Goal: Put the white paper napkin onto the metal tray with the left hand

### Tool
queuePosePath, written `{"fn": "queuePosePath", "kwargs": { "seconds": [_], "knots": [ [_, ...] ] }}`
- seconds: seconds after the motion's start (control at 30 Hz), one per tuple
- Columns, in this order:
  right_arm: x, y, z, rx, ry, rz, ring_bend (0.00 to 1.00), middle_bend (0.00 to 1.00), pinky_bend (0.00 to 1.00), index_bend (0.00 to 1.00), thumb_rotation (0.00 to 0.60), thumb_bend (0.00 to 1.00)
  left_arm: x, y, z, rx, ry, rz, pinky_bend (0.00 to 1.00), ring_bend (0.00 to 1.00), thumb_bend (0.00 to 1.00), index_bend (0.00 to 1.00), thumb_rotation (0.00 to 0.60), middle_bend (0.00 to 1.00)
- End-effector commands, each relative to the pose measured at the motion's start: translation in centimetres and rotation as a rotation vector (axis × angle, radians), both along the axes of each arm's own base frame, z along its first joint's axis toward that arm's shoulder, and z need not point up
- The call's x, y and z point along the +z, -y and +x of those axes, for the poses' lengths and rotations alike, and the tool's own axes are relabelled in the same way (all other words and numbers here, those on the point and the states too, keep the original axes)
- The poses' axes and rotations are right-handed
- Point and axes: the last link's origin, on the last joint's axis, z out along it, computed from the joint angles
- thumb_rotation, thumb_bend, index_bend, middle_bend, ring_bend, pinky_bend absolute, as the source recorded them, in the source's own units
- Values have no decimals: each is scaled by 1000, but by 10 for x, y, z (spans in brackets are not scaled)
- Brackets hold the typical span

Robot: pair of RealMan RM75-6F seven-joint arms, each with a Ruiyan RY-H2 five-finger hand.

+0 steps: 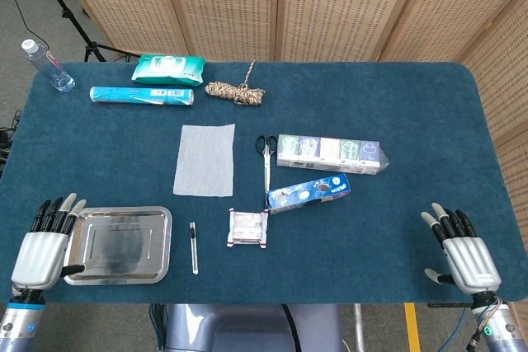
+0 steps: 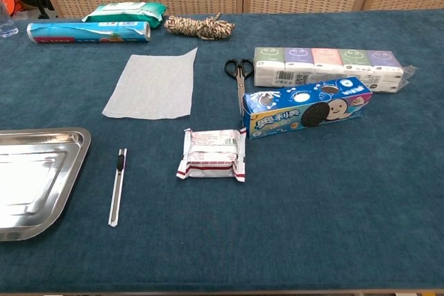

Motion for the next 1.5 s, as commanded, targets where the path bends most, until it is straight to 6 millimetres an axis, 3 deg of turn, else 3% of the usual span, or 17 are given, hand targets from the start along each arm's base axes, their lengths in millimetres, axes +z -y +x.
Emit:
{"fn": "queuePosePath", "kwargs": {
  "seconds": [0.03, 0.13, 0.47, 0.7, 0.77, 0.9, 1.07, 1.27, 1.5],
  "knots": [
    [1, 0, 0, 2, 1, -1, 0, 0, 0, 112, 600, 0, 0, 0, 0, 0, 5, -1, 0, 0, 68, 45, 359, 0],
    [2, -1, 0, 8, 5, -7, 0, 0, 0, 113, 600, 0, -1, 0, 1, -1, 28, -3, 0, 0, 1, 35, 359, 0],
    [3, -2, 0, 10, 10, -12, 0, 0, 0, 112, 600, 0, -1, -1, 1, -18, 32, 19, 0, 0, 0, 33, 354, 0],
    [4, -1, -1, 3, 11, -20, 0, 0, 0, 113, 600, 0, -4, -8, -7, 3, -58, 57, 0, 0, 0, 33, 355, 0],
    [3, -1, -1, 3, 10, -19, 0, 0, 0, 112, 600, 0, -4, -12, -8, 11, -69, 55, 0, 0, 0, 33, 335, 0],
    [2, -1, 0, 4, 5, -16, 0, 0, 0, 112, 600, 0, -1, -18, -5, -6, -91, 53, 0, 0, 0, 33, 236, 0],
    [2, -1, 0, 4, 6, -17, 0, 0, 0, 113, 600, 0, 2, -26, 0, -22, -100, 48, 0, 0, 0, 33, 220, 0],
    [2, -1, 0, 4, 7, -17, 0, 0, 0, 112, 600, 0, 0, -46, 4, -5, -75, 36, 0, 0, 11, 33, 221, 0],
    [2, -1, 1, 12, 16, -15, 0, 0, 0, 112, 600, 0, -7, -94, 24, 20, -7, -46, 0, 0, 49, 33, 225, 0]
  ]
}}
